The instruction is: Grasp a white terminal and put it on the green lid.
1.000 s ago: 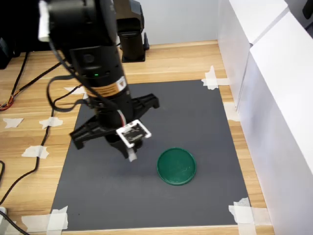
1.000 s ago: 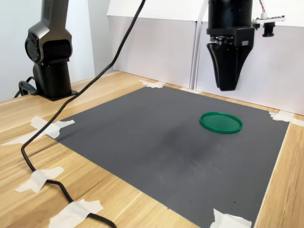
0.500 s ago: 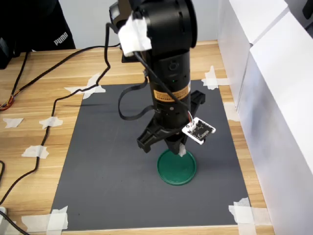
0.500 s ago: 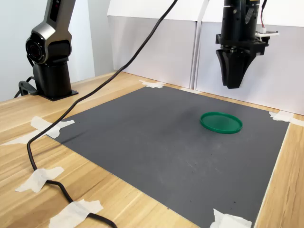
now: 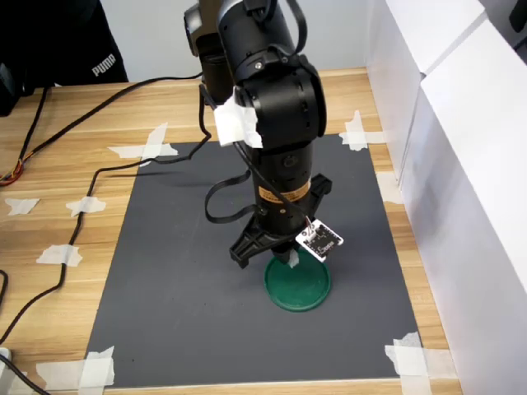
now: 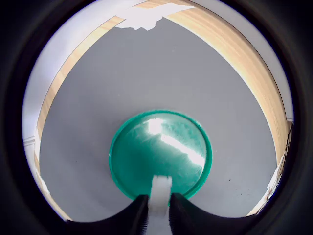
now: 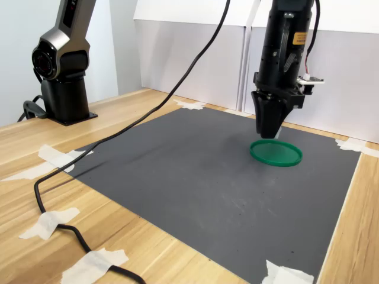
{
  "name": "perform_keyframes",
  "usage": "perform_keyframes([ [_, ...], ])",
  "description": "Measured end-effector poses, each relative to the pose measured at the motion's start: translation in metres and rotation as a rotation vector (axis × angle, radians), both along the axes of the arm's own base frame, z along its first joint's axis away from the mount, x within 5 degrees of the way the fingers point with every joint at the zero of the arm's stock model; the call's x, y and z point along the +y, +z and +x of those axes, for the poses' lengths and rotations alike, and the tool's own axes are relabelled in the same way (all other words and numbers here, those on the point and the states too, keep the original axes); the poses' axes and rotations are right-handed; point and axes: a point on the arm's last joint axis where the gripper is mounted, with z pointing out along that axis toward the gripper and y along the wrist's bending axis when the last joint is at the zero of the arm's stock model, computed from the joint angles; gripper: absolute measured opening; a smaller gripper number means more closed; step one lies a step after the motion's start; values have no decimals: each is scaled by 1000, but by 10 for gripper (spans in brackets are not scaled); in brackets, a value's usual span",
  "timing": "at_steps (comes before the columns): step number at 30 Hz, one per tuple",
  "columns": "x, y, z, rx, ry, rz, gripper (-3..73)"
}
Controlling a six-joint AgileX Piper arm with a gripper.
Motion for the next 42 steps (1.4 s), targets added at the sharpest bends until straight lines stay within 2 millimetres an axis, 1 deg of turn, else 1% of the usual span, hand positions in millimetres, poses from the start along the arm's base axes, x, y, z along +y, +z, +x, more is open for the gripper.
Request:
perform_keyframes([
  [3,0,0,0,-3,0,1,371],
  [7,0,-1,0,3,-4,0,503],
  [9,0,0,-1,10,-6,-2,539],
  [11,-1,4,-3,4,-8,0,552],
  [13,-2,19,-6,-31,-8,11,556],
  [15,-5,41,-11,-89,-17,30,557],
  [18,-18,86,-23,-213,-64,79,549],
  [20,-31,115,-32,-293,-112,109,515],
  [21,-40,129,-37,-334,-137,121,484],
  [23,-57,151,-47,-396,-180,135,400],
  [25,-74,172,-58,-455,-223,143,272],
  [27,-91,190,-70,-516,-264,149,128],
  [28,-99,198,-76,-551,-283,152,73],
  [30,-111,210,-90,-621,-314,157,19],
  [31,-118,215,-99,-660,-330,159,5],
  [33,-128,218,-118,-727,-356,161,-8],
  [35,-137,214,-138,-789,-386,167,-13],
  [37,-146,204,-155,-845,-421,173,-15],
  [42,-160,164,-194,-980,-526,217,-16],
])
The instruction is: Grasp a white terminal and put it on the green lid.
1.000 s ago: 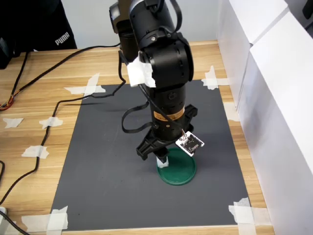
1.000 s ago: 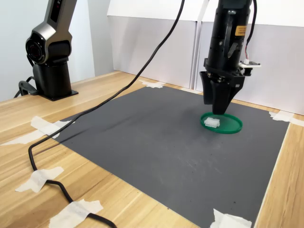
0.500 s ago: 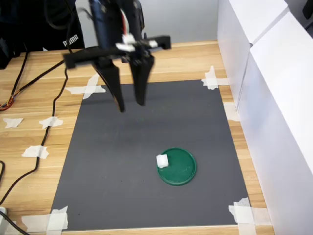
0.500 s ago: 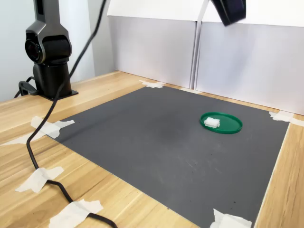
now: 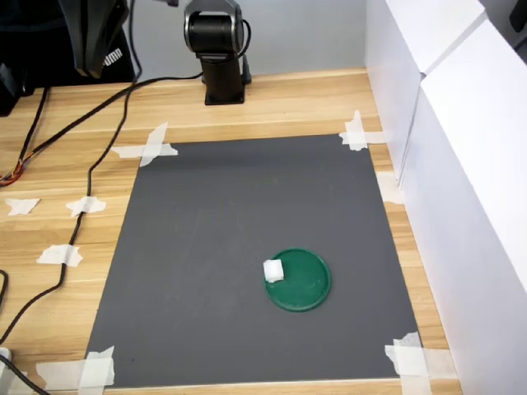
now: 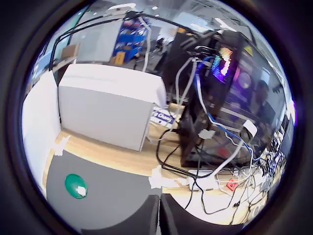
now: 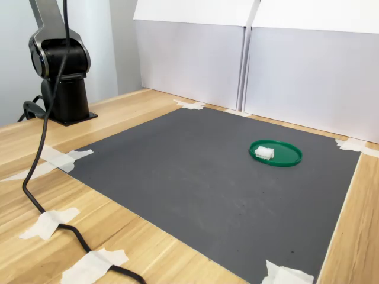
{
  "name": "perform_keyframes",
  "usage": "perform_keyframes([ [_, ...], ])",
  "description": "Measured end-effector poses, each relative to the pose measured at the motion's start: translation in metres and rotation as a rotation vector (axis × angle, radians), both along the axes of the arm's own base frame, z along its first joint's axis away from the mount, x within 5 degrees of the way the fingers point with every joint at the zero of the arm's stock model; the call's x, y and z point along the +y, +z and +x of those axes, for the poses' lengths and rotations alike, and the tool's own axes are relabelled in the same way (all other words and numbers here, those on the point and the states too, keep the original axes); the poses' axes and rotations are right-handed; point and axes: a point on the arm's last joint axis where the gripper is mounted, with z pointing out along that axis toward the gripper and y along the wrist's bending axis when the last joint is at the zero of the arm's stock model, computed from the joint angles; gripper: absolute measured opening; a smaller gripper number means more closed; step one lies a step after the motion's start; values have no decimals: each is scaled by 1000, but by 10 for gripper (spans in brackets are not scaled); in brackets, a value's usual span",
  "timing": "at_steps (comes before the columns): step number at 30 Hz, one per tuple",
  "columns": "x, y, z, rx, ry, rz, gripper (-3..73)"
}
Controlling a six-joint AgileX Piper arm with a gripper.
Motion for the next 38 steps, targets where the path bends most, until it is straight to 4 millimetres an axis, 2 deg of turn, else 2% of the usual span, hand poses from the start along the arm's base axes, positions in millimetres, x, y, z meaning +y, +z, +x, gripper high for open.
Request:
perform_keyframes([
  [8,2,-61,-55,-103,-97,144,-16],
  [12,8,-85,-79,-106,-116,217,-16],
  [19,17,-118,-122,-166,-113,232,-16],
  [30,24,-152,-153,-254,-102,220,-16],
  [38,27,-155,-169,-377,-84,202,-16],
])
